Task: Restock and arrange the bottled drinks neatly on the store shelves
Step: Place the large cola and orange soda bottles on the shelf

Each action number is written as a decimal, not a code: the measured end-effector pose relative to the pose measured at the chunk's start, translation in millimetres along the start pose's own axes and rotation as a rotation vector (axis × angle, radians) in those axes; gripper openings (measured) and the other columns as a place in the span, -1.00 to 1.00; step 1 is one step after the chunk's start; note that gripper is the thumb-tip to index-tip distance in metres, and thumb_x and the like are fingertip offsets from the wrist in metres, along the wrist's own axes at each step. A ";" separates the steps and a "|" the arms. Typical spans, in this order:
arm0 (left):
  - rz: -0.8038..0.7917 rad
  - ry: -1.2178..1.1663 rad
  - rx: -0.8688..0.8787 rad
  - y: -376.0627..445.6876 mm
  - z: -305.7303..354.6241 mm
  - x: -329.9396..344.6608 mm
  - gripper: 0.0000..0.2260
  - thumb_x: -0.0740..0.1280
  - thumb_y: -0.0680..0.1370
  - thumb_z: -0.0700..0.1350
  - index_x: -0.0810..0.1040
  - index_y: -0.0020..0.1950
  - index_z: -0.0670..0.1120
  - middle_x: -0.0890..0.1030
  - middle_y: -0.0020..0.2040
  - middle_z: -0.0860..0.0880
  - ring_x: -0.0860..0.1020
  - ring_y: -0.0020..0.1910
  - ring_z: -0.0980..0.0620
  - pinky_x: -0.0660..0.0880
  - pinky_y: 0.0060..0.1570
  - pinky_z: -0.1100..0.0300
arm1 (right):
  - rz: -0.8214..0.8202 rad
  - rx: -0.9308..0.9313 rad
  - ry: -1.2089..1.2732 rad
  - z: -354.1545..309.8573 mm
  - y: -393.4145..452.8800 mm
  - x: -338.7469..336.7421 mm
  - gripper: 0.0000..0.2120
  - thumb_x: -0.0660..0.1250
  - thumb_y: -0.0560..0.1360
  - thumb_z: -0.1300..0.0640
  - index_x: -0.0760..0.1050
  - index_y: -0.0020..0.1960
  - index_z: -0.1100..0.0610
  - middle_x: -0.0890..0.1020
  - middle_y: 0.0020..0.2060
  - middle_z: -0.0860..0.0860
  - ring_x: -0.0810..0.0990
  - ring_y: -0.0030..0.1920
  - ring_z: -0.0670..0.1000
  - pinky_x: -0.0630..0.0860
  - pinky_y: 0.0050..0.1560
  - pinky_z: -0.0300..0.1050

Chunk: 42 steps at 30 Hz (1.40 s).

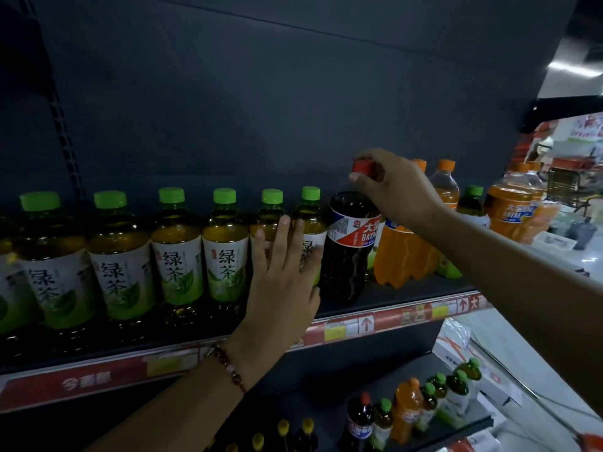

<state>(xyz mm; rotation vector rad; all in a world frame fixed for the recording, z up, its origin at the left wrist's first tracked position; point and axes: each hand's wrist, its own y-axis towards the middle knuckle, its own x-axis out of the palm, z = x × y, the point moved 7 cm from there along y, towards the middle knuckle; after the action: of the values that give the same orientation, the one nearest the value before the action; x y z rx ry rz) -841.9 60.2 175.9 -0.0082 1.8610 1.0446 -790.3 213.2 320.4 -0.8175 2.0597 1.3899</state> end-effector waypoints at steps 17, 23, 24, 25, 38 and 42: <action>-0.071 -0.866 -0.212 -33.5 64.8 -26.9 -0.37 0.32 0.55 0.17 0.04 0.51 0.37 0.17 0.49 0.33 0.12 0.49 0.32 0.20 0.42 0.30 | 0.049 -0.064 0.178 8.3 -76.3 -74.1 -0.66 0.34 0.51 -0.07 0.49 0.28 -0.10 0.57 0.02 -0.18 0.56 0.02 -0.16 0.47 0.04 -0.29; -0.204 -1.491 -0.381 -57.3 155.7 -43.6 -0.19 0.51 0.46 -0.05 0.03 0.37 0.52 0.35 0.28 0.57 0.35 0.29 0.50 0.36 0.08 0.59 | -0.022 -0.102 0.382 34.3 -119.5 -99.2 -0.71 0.35 0.49 -0.04 0.53 0.20 -0.13 0.62 0.01 -0.22 0.61 0.01 -0.22 0.55 0.00 -0.36; -0.209 -1.537 -0.420 -61.1 172.9 -43.0 -0.16 0.52 0.43 -0.08 0.03 0.38 0.49 0.37 0.26 0.57 0.38 0.27 0.50 0.37 0.06 0.59 | -0.035 -0.101 0.412 43.1 -128.7 -102.0 -0.71 0.36 0.49 -0.04 0.53 0.20 -0.14 0.63 0.02 -0.20 0.61 0.02 -0.21 0.56 0.02 -0.31; -0.197 -1.565 -0.464 -64.3 187.5 -41.1 -0.13 0.53 0.40 -0.09 0.03 0.41 0.44 0.39 0.25 0.55 0.40 0.26 0.48 0.39 0.05 0.57 | -0.050 -0.100 0.437 51.2 -138.0 -104.1 -0.71 0.36 0.49 -0.04 0.53 0.21 -0.14 0.63 0.03 -0.20 0.61 0.03 -0.21 0.57 0.03 -0.27; -0.323 -1.580 -0.787 -135.9 326.8 18.2 -0.14 0.60 0.25 -0.02 0.26 0.46 0.03 0.61 0.21 0.11 0.60 0.19 0.10 0.59 0.11 0.19 | -0.401 0.376 0.903 195.5 -297.4 -62.0 -0.51 0.27 0.40 -0.19 0.37 0.33 -0.22 0.58 0.03 -0.39 0.54 0.08 -0.36 0.53 -0.04 -0.39; -0.376 -1.653 -0.954 -162.3 349.2 30.8 -0.16 0.56 0.18 0.09 0.31 0.41 0.15 0.61 0.19 0.12 0.61 0.17 0.13 0.61 0.05 0.18 | -0.677 0.691 1.160 234.3 -396.3 -18.5 -0.66 0.30 0.46 -0.15 0.40 0.23 -0.24 0.61 0.04 -0.21 0.60 0.09 -0.15 0.58 -0.08 -0.28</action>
<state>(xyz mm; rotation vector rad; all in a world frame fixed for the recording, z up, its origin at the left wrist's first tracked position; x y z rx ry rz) -533.9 199.9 -10.8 -0.0385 -0.1737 0.9943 -470.1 320.9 7.1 -1.9657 2.3225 -0.3173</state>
